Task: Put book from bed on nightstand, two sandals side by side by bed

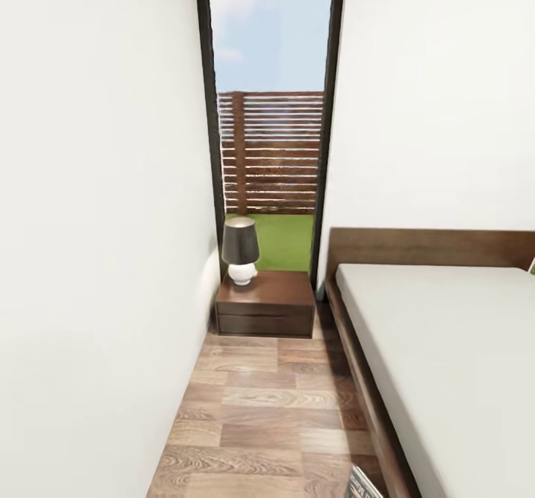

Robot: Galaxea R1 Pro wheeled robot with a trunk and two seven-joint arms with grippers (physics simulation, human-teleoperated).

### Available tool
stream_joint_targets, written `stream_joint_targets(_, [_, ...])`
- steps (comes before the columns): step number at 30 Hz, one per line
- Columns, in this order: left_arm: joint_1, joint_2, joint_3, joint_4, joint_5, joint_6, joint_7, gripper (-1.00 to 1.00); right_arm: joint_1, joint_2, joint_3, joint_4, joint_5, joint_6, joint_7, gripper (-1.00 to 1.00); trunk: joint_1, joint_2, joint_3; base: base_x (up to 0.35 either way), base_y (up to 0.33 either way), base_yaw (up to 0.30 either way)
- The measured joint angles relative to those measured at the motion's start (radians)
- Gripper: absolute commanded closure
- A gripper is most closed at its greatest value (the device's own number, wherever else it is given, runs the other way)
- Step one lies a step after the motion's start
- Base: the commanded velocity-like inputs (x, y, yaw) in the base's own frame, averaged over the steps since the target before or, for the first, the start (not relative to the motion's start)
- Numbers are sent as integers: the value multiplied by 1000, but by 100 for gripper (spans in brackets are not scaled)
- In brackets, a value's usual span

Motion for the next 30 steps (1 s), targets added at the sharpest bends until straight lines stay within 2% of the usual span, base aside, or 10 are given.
stream_joint_targets(11, [0, 0, 0, 0, 0, 0, 0, -100, 0, 0, -1, 0, 0, 0, 0, 100, 1, 0, 8, 54, 0, -121])
stream_joint_targets(18, [0, 0, 0, 0, 0, 0, 0, -100, 0, 0, 0, 0, 0, 0, 0, 100, 0, 0, 8, 40, 0, -32])
stream_joint_targets(30, [0, 0, 0, 0, 1, -12, 0, -100, 0, 0, 0, 0, 0, 0, -1, 100, 0, 0, 9, 302, 0, -1])
